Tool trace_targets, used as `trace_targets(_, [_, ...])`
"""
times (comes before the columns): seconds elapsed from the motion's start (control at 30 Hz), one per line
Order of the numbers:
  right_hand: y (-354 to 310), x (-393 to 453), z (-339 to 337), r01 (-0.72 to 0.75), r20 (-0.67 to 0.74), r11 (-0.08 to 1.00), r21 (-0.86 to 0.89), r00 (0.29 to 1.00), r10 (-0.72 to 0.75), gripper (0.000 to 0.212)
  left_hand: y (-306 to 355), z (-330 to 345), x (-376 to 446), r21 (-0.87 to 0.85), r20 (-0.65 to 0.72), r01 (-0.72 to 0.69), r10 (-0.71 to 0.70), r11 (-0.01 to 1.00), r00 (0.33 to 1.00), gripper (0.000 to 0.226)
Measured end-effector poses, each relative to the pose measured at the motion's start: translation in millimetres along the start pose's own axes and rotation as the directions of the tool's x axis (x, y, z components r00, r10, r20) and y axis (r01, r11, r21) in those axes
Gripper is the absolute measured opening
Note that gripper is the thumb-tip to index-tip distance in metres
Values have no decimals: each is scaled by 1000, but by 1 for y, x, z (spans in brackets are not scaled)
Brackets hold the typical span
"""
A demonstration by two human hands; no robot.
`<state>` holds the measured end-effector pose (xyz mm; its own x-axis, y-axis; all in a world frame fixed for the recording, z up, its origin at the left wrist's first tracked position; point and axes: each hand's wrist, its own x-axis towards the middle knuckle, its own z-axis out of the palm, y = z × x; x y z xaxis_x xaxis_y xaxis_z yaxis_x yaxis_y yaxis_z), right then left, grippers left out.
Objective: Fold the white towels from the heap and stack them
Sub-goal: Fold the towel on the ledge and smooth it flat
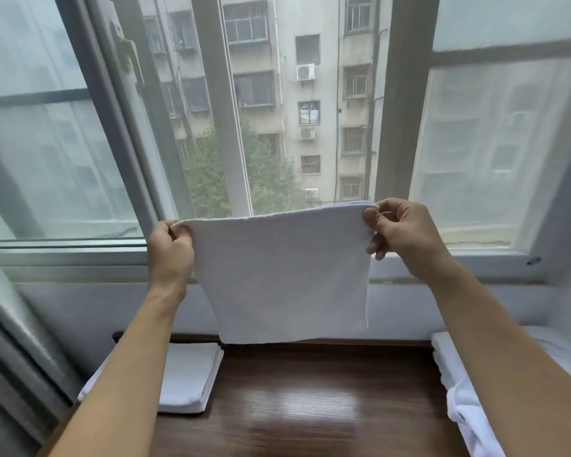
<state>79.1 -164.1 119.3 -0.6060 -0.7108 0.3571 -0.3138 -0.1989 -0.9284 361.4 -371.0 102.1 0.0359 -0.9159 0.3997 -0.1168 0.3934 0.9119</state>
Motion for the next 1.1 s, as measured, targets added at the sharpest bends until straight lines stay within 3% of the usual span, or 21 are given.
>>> trace_targets(0.13, [-4, 1, 4, 23, 39, 999, 26, 999, -24, 15, 6, 21, -6, -52, 84, 14, -10, 999, 996, 19])
trace_targets(0.27, [-5, 0, 19, 36, 76, 999, 5, 996, -36, 19, 29, 46, -33, 69, 260, -217, 193, 974, 946, 26])
trace_targets(0.37, [0, -2, 33, 45, 108, 999, -7, 993, -44, 20, 43, 66, -51, 102, 440, -449, 365, 888, 821, 31])
trace_targets(0.47, [5, -4, 45, 63, 156, 998, -28, 986, -58, 23, 48, 79, -54, 84, 614, -547, 389, 833, 687, 51])
trace_targets(0.57, [6, -5, 49, 67, 207, 997, -36, 977, -58, 22, 51, 85, -52, -56, 773, -468, 335, 882, 539, 44])
trace_targets(0.63, [5, -6, 49, 60, 221, 997, -39, 974, -50, 21, 47, 88, -49, -130, 834, -378, 307, 917, 459, 23])
trace_targets(0.73, [3, -10, 47, 53, 224, 999, -7, 973, -50, 20, 46, 87, -47, -111, 820, -322, 269, 940, 505, 9])
trace_targets(0.83, [18, -16, 36, -30, 182, 999, 30, 983, 25, 27, 46, 80, -46, -49, 759, -374, 278, 926, 588, 19])
trace_targets(0.93, [57, -25, 16, -133, 161, 988, -83, 976, 145, 8, 50, 69, -40, -76, 704, -340, 292, 937, 647, 13])
trace_targets(1.03, [98, -44, 9, -271, 224, 947, -175, 925, 306, 36, 54, 61, -37, -74, 657, -340, 303, 937, 691, 12])
trace_targets(1.1, [118, -60, 13, -299, 275, 936, -187, 899, 342, 36, 56, 57, -34, -79, 619, -329, 305, 941, 724, 5])
